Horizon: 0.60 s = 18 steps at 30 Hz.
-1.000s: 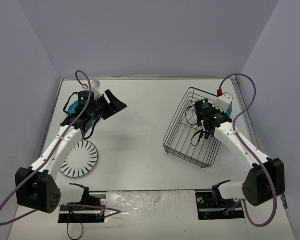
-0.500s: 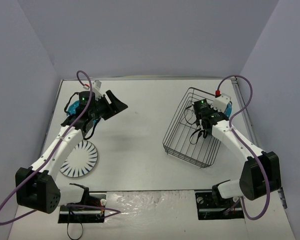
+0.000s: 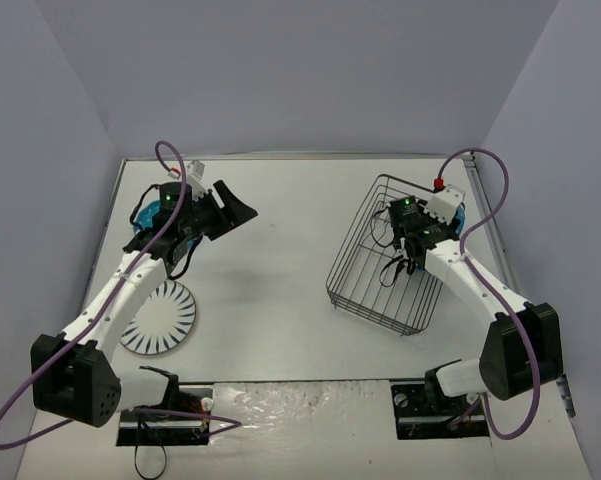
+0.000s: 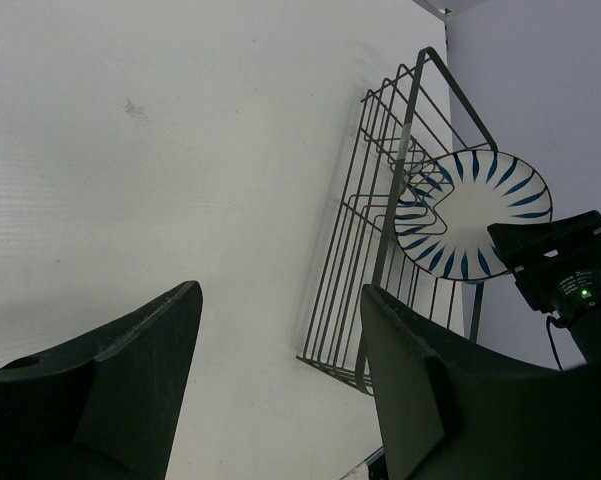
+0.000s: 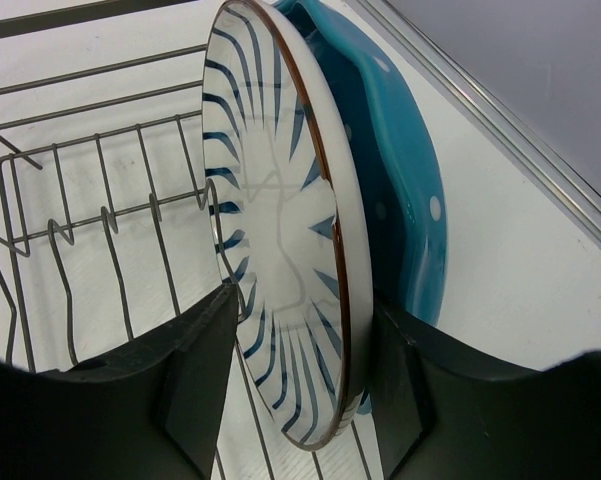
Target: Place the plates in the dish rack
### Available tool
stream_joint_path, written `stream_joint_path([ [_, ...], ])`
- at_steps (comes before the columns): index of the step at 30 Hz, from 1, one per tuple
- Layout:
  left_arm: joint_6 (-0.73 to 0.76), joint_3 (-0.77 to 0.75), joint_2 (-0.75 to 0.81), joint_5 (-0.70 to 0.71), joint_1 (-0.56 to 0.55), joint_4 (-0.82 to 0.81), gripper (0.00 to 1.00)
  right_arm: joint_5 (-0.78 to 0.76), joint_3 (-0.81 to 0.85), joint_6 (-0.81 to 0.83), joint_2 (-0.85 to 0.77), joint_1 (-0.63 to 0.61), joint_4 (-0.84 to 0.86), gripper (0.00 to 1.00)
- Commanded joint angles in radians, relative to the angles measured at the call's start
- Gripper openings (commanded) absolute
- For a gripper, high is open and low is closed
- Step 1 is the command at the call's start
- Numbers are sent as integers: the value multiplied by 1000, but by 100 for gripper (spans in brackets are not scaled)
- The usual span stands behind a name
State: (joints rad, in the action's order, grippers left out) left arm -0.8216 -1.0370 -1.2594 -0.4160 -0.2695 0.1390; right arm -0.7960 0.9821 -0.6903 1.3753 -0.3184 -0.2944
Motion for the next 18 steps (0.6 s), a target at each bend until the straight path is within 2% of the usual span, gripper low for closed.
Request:
stream_joint_path([
  [1,15,-45,10,7,-10,-33,60,-50,58,25,-73,4,-2,49],
  [14,12,-72,-4,39,-16,-19,60,-50,244,99,-221,3,-150,51],
  [18,15,-78,5,87,-15,3,60,51,268,106,-235,-3,-138,51],
])
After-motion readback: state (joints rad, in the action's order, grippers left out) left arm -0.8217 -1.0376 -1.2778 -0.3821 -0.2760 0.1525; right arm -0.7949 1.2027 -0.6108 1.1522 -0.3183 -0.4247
